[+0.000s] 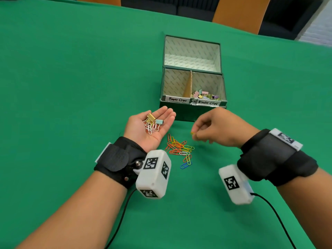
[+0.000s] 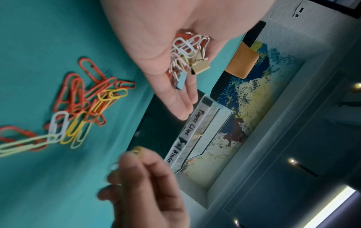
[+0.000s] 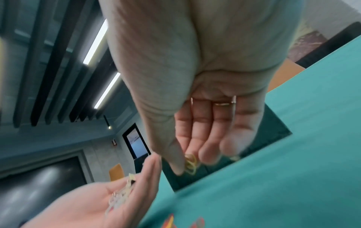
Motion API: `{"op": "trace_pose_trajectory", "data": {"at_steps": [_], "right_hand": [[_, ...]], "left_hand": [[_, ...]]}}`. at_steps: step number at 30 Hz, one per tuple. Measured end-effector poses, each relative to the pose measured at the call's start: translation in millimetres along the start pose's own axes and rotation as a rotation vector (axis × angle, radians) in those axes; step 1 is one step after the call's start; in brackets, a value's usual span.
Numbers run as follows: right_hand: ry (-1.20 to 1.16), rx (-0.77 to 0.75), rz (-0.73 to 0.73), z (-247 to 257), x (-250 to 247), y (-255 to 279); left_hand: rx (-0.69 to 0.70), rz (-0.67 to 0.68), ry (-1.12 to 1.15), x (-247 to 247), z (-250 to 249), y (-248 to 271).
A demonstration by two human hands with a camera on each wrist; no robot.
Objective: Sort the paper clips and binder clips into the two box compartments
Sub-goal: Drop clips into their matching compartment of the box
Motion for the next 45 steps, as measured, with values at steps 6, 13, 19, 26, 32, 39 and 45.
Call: {"op": "trace_pose_trajectory", "data": {"at_steps": [6,13,19,26,32,39,45], "right_hand": [[-0.275,-0.152,-0.367,34.7,-73.0,-17.5],[-0.065,-0.171,-0.477,64.3,-75.5,-49.5],[0.101,-0.147,-0.348,62.8,-58.5,-47.9],[0.338,-0.167,-0.005,58.0,-5.2,-0.7],[0.577,-0.072,0.120,27.4,39.6,10.0],[0.347,-0.038,0.070,25.5,34.8,4.4],[0.206,-0.006,0.049,20.6,11.2,0.9]], "left_hand": [[0.003,0.014,-0.032,-2.5,-1.4,-3.6],[-0.004,0.008,-0.059,-2.2,-2.2,-5.4],[-0.002,0.013,-0.069,-1.5,-2.8,-6.1],[0.012,0.019,-0.073,-2.0,-4.3,-7.4],[0.016,0.026,-0.074,-1.7,-4.3,-5.7],[0.020,0.020,-0.080,-2.8,-3.8,-3.6],[0.018,0.023,-0.070,-2.5,-4.7,-3.0]]}}
Point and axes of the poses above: each hand's wrist, its own y-axis away from the middle knuckle, its own x-axis out of the palm, z = x × y, the point moved 10 cm from there along -y, towards the middle knuckle, and after that the axes turned 5 degrees about x, right-handed, at the moved point
